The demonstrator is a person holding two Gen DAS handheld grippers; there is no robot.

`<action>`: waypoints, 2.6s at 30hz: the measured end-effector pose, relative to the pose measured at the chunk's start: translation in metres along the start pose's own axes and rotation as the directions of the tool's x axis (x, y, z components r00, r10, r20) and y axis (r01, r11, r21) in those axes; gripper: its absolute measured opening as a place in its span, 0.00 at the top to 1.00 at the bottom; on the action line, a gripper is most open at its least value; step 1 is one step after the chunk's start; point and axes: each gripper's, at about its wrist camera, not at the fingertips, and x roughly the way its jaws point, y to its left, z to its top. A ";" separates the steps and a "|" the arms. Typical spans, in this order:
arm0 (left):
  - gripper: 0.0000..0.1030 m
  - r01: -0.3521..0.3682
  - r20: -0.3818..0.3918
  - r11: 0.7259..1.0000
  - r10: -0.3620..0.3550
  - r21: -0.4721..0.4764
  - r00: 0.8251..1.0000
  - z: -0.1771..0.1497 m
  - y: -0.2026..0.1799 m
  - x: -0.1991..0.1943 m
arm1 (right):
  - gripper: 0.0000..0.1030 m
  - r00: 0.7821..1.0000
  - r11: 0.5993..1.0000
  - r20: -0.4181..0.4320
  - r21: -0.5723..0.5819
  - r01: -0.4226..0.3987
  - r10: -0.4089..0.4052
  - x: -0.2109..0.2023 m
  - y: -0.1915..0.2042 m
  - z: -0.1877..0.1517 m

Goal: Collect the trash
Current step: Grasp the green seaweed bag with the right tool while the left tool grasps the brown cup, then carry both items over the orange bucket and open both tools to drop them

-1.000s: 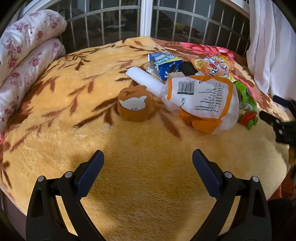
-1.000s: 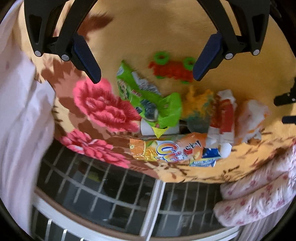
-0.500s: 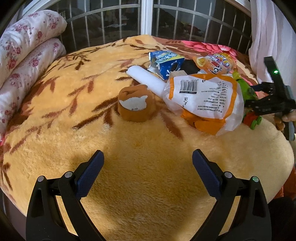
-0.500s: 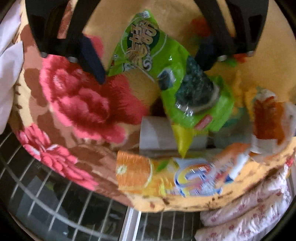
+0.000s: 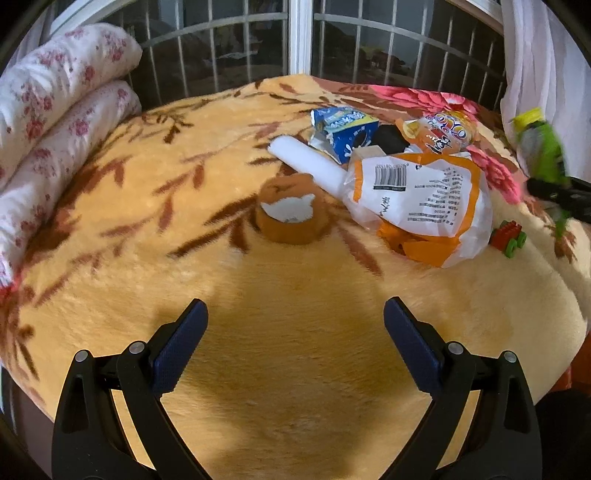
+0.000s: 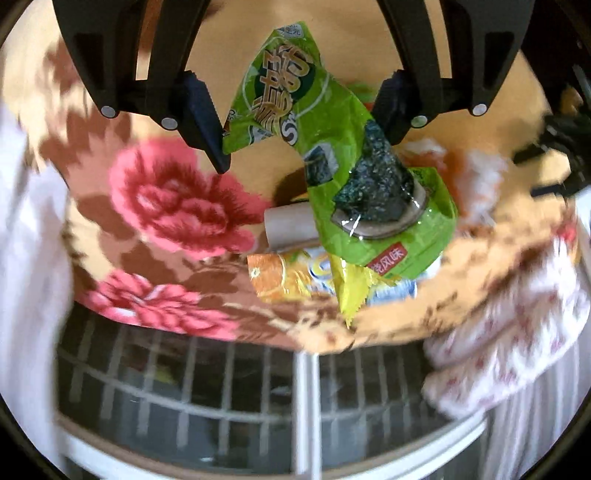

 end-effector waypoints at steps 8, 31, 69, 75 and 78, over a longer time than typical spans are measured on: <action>0.09 0.005 0.017 0.988 -0.008 0.152 1.000 0.034 0.011 0.016 | 0.31 0.982 0.986 0.191 0.163 -0.019 -0.013 -0.055 0.070 -0.053; 0.71 0.005 -0.027 1.000 -0.005 0.018 1.000 0.062 0.013 0.064 | 0.30 0.983 0.994 0.165 0.092 0.060 -0.075 -0.022 0.085 -0.063; 0.59 0.315 -0.510 0.887 -0.109 0.337 0.853 -0.221 -0.112 0.058 | 0.15 0.785 1.000 -0.619 -0.009 -0.005 -0.002 0.068 0.143 -0.285; 0.35 0.285 -0.473 0.891 -0.093 0.353 0.876 -0.218 -0.118 0.056 | 0.11 0.807 1.000 -0.591 0.013 0.009 0.000 0.061 0.141 -0.275; 0.35 0.279 -0.471 0.891 -0.085 0.358 0.878 -0.222 -0.123 0.056 | 0.11 0.815 0.999 -0.580 0.036 0.013 0.010 0.053 0.135 -0.271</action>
